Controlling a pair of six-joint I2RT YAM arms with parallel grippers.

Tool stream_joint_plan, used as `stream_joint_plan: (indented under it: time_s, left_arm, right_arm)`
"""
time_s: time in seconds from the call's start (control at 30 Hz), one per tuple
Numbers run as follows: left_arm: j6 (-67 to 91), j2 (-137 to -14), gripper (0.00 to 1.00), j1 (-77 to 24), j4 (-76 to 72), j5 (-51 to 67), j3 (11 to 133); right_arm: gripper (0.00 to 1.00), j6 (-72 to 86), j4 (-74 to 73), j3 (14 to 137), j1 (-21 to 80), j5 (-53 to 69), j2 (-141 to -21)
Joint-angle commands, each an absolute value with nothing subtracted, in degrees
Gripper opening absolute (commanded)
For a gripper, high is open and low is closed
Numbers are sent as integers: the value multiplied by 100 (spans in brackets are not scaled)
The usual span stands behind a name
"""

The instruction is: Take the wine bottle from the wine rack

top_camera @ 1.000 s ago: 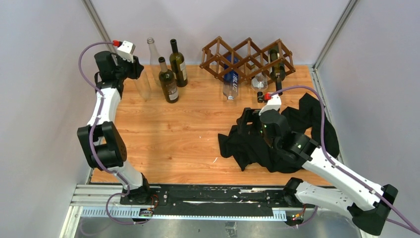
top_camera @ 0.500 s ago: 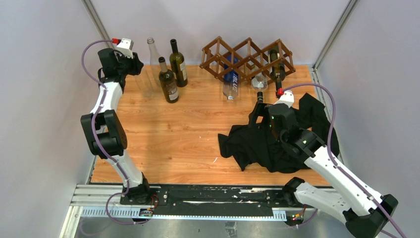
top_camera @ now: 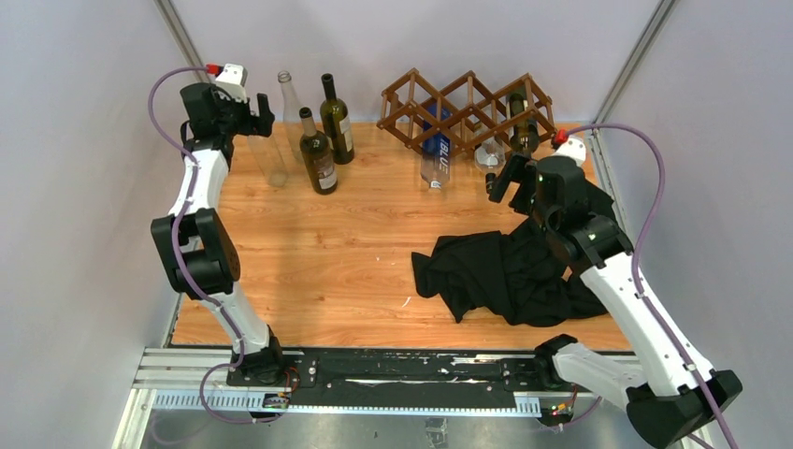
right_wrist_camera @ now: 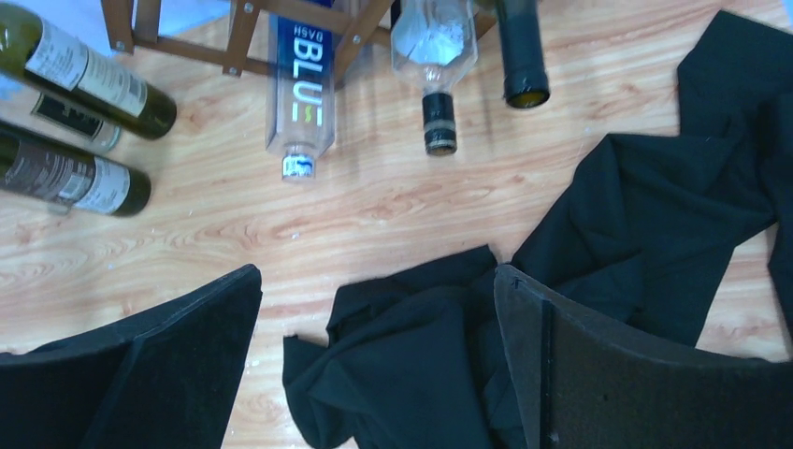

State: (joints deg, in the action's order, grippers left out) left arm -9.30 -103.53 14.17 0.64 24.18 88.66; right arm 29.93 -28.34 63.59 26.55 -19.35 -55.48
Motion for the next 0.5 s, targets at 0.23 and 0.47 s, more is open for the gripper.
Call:
stream_joint_plan:
  time_s: [0.23, 0.47]
  left_arm:
    - [-1535, -9709, 100, 1441, 2591, 2303, 9256]
    - [-1162, -8956, 100, 1437, 3194, 2832, 8946]
  right_arm:
    - [99, 2496, -3010, 7422, 1200, -1461, -6706]
    - [99, 2439, -2585, 7763, 264, -791, -7860]
